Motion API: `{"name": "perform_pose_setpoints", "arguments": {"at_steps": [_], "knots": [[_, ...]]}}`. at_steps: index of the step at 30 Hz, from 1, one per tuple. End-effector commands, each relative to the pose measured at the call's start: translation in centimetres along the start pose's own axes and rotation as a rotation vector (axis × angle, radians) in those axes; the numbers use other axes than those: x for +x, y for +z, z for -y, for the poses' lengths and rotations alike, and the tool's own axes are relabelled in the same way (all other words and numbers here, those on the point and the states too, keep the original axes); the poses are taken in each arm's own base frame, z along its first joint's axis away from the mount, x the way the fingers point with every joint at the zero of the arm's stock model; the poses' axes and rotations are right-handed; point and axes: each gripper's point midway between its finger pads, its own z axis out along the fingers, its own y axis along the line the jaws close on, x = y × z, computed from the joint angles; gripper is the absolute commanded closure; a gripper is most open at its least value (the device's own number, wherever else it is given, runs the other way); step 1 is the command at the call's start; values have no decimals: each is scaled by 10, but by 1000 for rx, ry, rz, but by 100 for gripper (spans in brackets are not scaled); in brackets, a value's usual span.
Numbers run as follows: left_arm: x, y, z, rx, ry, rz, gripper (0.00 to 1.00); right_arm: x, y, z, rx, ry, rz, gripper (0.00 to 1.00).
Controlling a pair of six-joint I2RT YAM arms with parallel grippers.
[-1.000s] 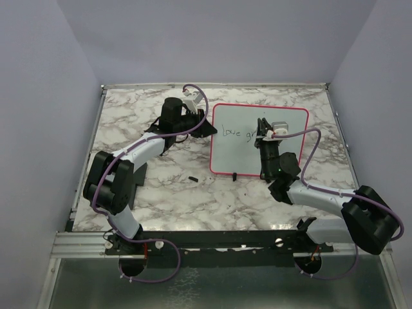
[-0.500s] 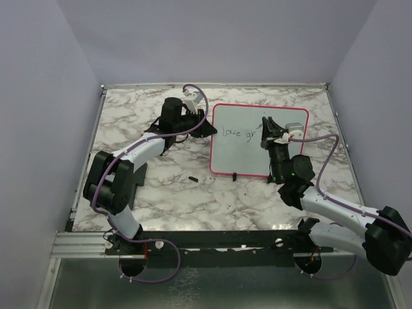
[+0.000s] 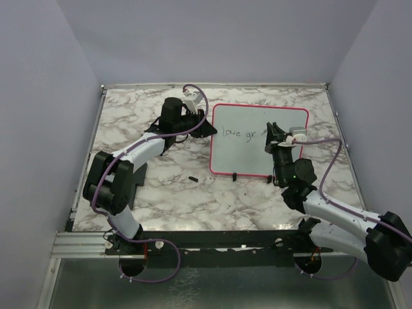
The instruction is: Write a sentence on the whiteboard
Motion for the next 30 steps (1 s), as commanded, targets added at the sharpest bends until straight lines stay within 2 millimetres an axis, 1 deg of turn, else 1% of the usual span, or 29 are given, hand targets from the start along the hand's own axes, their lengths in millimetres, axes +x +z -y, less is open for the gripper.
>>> {"name": "perform_pose_setpoints", "arguments": {"at_steps": [1,11,15,22,30], "knots": [[-7,-7,0,-30,25,20,95,-1,-2,12,26,27,9,99],[-7,-8,-1,-44,28,21,95,8,0,0,-29,31,-11,99],[-7,-9,-1,-44,29,21,95,5,4,-6,-50,29,0,99],[-6,-7,-1,-39,23,15,95,8,10,-9,-52,11,2,99],[-8,-8,1,-35,27,19,95,10,10,-8,-42,6,4,99]]}}
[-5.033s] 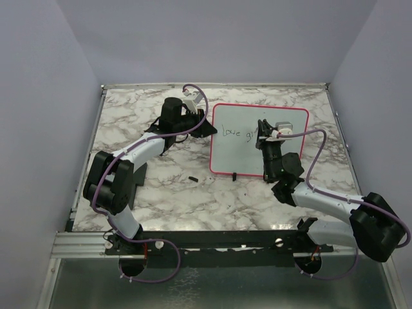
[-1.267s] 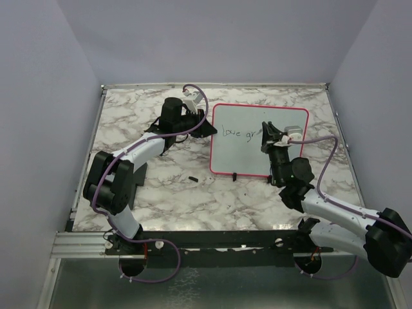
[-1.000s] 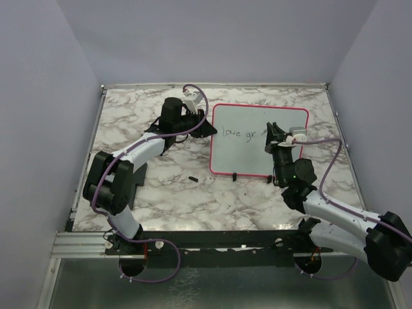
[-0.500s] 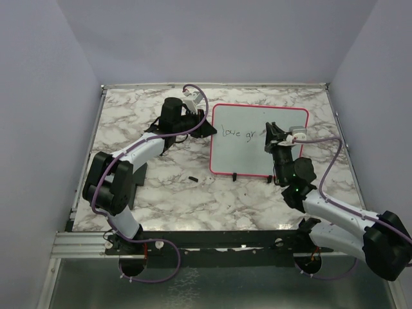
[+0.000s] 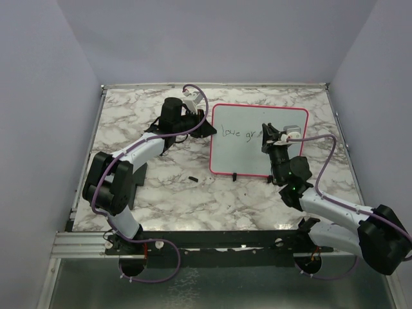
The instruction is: Write a sentence on the whiteboard
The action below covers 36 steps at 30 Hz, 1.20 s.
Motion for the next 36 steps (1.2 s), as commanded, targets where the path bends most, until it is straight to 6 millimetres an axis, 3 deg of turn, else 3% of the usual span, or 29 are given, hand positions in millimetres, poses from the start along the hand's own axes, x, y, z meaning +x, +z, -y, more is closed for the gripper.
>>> {"name": "perform_pose_setpoints", "arguments": {"at_steps": [1,22,36], "knots": [[-8,-7,3,-20,20,20,95,-12,5,-1,3,9,45,99],[-10,-8,5,-16,23,24,95,-7,19,-8,1,-26,50,99],[-12,-8,7,-9,23,27,96,17,7,-8,-16,-13,-21,99]]}}
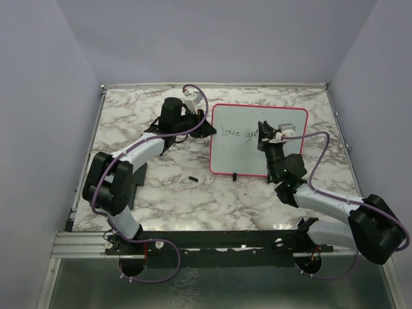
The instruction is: Write a sentence on the whiteboard
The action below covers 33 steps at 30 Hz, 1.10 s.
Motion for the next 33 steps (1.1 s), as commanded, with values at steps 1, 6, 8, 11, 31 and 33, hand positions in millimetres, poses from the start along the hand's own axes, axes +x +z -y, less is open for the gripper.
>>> {"name": "perform_pose_setpoints", "arguments": {"at_steps": [1,6,8,11,31,33], "knots": [[-12,-8,7,-7,22,28,95,13,-7,0,-13,1,-42,99],[-13,-8,7,-7,21,30,96,19,-12,2,-10,-2,-60,99],[-12,-8,7,-6,21,28,96,19,-13,4,-5,-2,-60,99],[-12,-8,7,-7,21,29,96,15,-14,9,16,-8,-53,99],[-11,-7,7,-4,18,28,96,-4,-1,7,26,-36,4,99],[-11,-7,6,-6,17,28,96,-5,0,6,21,-37,7,99]]}}
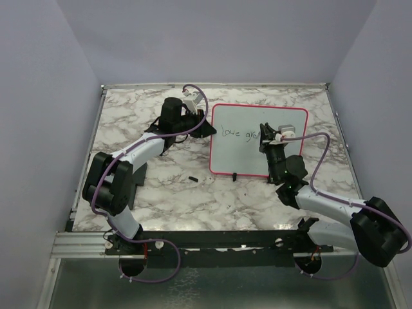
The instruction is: Write a sentence on the whiteboard
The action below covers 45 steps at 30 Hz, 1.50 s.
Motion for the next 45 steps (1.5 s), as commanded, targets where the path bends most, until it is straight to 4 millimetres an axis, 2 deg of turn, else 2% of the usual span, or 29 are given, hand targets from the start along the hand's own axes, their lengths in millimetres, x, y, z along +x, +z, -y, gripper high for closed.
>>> {"name": "perform_pose_setpoints", "arguments": {"at_steps": [1,16,28,37,45], "knots": [[-11,-7,7,-4,17,28,96,-12,8,-1,7,-6,34,99],[-12,-7,7,-3,19,29,96,-15,9,-3,-3,-6,40,99],[-12,-7,7,0,16,27,95,-28,-7,1,-31,53,37,99],[-10,-7,7,-2,16,26,95,-21,4,4,16,5,34,99],[-11,-7,7,-1,16,27,96,-25,6,5,28,4,54,99]]}}
